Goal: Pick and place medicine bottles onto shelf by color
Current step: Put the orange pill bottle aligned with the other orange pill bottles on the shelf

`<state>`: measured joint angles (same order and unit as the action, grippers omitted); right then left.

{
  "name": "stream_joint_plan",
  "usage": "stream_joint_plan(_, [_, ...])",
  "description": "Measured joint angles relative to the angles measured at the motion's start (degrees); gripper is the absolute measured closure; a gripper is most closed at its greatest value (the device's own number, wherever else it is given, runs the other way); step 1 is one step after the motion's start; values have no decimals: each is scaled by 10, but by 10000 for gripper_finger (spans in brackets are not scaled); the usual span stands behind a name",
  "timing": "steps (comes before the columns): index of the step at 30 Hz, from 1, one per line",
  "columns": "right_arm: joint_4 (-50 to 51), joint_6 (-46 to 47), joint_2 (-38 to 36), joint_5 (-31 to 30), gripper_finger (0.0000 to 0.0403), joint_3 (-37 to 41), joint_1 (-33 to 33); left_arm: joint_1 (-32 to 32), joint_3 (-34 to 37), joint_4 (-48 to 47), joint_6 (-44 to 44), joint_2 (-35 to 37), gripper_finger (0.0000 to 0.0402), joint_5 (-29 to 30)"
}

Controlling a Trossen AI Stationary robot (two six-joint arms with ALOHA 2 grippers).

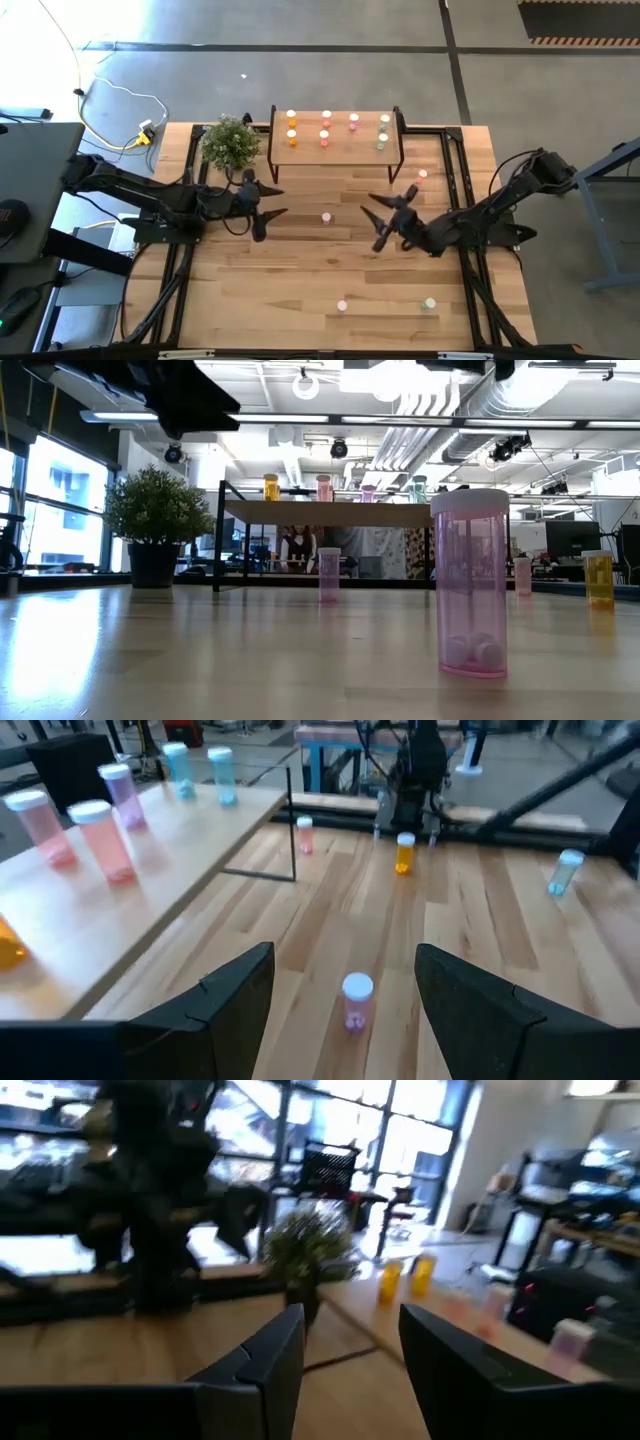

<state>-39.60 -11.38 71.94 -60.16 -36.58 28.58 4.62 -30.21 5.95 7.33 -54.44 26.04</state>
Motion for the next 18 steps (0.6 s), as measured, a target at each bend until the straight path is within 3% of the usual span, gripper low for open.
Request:
stream_joint_plan(10, [313, 258, -62, 153, 245, 0, -53, 0, 0, -84, -29, 74, 167, 1])
stream_joint_plan(18, [448, 280, -156, 217, 245, 0, -117, -19, 0, -109, -55, 91, 167, 1])
